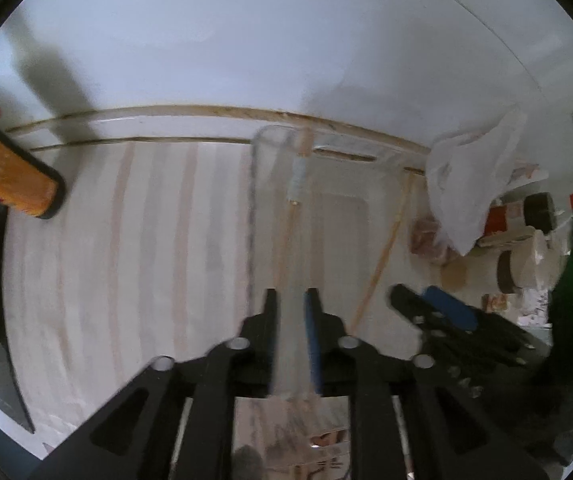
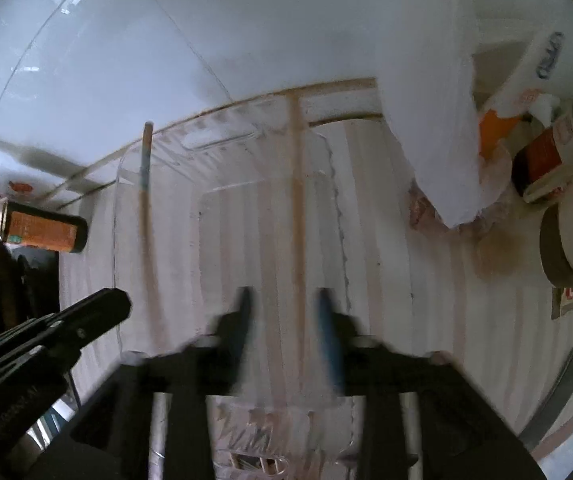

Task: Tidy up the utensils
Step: 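Carry both chopsticks into the clear basket and open both tools, then grasp a chopstick with the left tool while the right tool grasps another chopstick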

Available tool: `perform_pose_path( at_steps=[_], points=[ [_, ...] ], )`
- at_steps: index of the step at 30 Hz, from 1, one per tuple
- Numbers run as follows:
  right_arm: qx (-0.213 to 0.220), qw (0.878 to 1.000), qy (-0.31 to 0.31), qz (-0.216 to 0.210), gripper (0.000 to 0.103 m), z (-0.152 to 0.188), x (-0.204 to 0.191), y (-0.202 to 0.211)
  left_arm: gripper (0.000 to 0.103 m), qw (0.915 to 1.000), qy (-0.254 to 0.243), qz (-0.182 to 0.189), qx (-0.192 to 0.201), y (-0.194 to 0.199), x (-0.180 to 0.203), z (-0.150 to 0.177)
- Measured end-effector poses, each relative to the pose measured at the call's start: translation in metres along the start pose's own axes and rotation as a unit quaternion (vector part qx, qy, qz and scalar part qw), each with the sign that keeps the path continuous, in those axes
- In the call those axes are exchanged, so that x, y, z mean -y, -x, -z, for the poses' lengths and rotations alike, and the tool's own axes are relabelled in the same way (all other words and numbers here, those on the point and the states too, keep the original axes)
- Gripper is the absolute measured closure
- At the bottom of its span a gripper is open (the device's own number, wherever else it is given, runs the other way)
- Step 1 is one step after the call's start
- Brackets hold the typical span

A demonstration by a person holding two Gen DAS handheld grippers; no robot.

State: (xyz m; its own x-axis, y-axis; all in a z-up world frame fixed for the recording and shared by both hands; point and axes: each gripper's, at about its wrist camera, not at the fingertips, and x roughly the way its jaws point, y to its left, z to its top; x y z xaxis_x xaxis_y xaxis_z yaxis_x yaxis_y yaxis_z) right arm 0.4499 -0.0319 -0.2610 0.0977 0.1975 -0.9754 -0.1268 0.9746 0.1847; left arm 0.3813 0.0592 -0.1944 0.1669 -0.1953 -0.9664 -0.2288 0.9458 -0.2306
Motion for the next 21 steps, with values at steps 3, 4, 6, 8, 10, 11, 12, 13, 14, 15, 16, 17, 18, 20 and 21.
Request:
perform_pose_path(
  at_steps=[3,4,6,8,10,11,12,13,14,15,16,17,18,20,21],
  points=[
    [0.010,1.000,-0.003,0.016,0.055,0.008,0.007,0.014,0.046,0.9990,-0.004,-0.036,0.025,0.010,-0.004,0.009],
    [0.014,1.000,0.000,0.020,0.053,0.011,0.008,0.018,0.041,0.9982,-0.006,-0.049,0.036,0.014,-0.005,0.012],
    [0.033,0.999,0.007,0.039,0.044,0.021,0.010,0.030,0.013,0.9945,-0.005,-0.082,0.065,0.024,-0.007,0.024],
    [0.057,0.997,0.018,0.057,0.032,0.034,0.011,0.042,0.000,0.9906,0.005,-0.109,0.083,0.032,-0.010,0.036],
    [0.074,0.995,0.027,0.067,0.017,0.041,0.008,0.060,0.000,0.9860,0.005,-0.136,0.096,0.038,-0.010,0.049],
    [0.083,0.993,0.035,0.078,0.014,0.049,0.008,0.065,0.000,0.9831,0.007,-0.151,0.104,0.041,-0.009,0.056],
    [0.088,0.992,0.039,0.083,0.007,0.053,0.007,0.068,0.000,0.9806,0.007,-0.161,0.111,0.044,-0.009,0.062],
    [0.094,0.991,0.044,0.088,0.000,0.058,0.006,0.070,0.000,0.9783,0.008,-0.172,0.115,0.046,-0.007,0.068],
    [0.100,0.989,0.050,0.092,0.000,0.063,0.006,0.072,0.000,0.9760,0.009,-0.181,0.121,0.048,-0.006,0.075],
    [0.106,0.988,0.056,0.097,0.000,0.068,0.005,0.074,0.000,0.9750,0.012,-0.184,0.124,0.050,-0.004,0.081],
    [0.112,0.987,0.060,0.102,0.000,0.072,0.005,0.076,0.000,0.9745,0.015,-0.186,0.125,0.051,-0.003,0.085],
    [0.119,0.985,0.065,0.104,0.000,0.076,0.005,0.079,0.000,0.9734,0.019,-0.188,0.129,0.054,-0.002,0.091],
    [0.125,0.984,0.067,0.105,0.000,0.080,0.005,0.082,0.000,0.9719,0.022,-0.192,0.135,0.058,-0.001,0.096],
    [0.137,0.983,0.070,0.101,0.000,0.088,0.008,0.093,0.000,0.9694,0.024,-0.196,0.146,0.064,0.004,0.105],
    [0.140,0.983,0.070,0.099,0.000,0.091,0.008,0.097,0.000,0.9687,0.027,-0.196,0.150,0.068,0.005,0.110]
  ],
)
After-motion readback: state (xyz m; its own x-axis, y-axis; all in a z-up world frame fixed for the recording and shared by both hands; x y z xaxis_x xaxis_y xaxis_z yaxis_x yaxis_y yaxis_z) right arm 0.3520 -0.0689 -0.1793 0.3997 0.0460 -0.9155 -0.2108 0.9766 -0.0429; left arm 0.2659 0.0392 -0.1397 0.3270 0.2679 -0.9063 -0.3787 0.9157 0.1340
